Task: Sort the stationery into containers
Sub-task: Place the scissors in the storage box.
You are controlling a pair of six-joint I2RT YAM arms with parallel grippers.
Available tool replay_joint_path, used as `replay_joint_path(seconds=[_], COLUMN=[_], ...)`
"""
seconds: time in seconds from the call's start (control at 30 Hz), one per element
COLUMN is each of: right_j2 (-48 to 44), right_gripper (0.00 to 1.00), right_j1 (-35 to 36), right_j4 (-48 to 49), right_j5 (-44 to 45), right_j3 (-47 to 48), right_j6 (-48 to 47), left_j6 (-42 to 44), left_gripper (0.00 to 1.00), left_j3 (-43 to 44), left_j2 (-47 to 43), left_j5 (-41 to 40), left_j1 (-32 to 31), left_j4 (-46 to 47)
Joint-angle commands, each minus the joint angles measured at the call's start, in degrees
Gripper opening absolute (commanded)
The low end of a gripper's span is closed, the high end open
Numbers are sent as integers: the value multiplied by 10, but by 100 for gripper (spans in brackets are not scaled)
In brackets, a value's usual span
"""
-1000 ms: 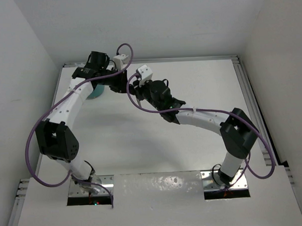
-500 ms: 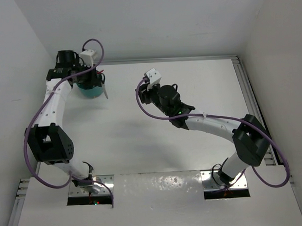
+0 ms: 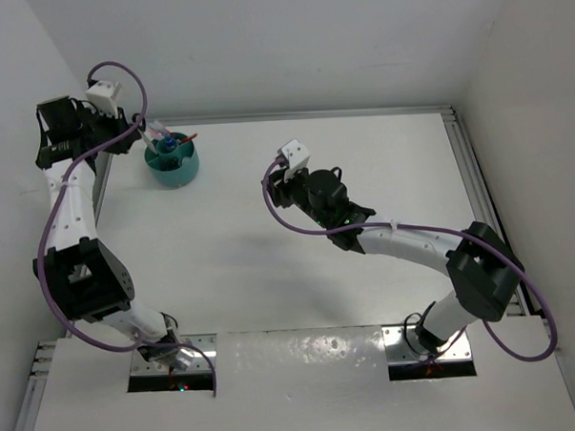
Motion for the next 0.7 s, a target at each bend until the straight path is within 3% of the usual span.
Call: replay_joint_path(seconds=[0.0, 0.23, 0.67], right_j2=[-21, -17, -23], right_gripper=[42, 42, 42], right_j1=[2, 2, 4], right_j4=[12, -21, -37], right_j5=[-11, -7, 5], right_j3=[2, 20, 20], right_j6=[7, 10, 5], left_j6=[-10, 24, 36], left_gripper=[0, 0, 0], left_j3=[22, 27, 30], left_j2=[21, 85, 103], left_j5=[54, 70, 101], left_j1=[9, 14, 38], left_j4=[97, 120, 111])
